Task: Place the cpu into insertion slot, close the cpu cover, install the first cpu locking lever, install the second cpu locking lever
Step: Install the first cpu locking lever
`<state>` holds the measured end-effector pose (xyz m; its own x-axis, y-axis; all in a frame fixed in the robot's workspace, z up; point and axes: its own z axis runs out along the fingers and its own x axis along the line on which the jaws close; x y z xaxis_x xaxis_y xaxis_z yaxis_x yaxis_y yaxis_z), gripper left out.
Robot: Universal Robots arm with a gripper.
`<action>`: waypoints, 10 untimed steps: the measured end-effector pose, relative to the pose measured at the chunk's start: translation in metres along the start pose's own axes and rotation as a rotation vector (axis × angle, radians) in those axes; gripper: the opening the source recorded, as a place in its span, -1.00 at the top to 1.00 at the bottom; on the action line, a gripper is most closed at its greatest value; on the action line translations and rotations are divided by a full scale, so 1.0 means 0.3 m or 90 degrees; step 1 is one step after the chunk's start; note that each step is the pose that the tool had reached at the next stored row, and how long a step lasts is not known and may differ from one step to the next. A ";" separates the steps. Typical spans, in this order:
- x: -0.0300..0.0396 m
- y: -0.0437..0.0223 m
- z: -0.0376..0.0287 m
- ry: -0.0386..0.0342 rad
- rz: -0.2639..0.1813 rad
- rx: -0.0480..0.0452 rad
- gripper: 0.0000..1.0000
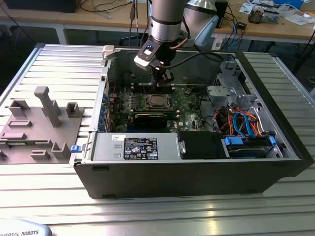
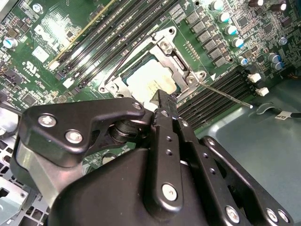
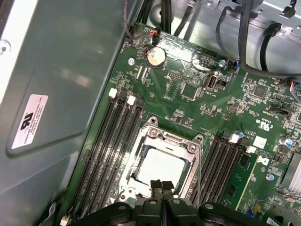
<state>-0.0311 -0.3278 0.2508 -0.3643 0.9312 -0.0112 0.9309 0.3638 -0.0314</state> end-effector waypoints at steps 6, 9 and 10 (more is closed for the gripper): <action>0.000 0.000 0.000 -0.0002 -0.005 -0.0001 0.79; 0.000 0.000 0.000 -0.0002 -0.007 -0.0001 0.79; 0.000 0.000 0.000 -0.0002 -0.008 -0.0001 0.79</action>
<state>-0.0311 -0.3278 0.2508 -0.3758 0.9266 -0.0112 0.9264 0.3753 -0.0314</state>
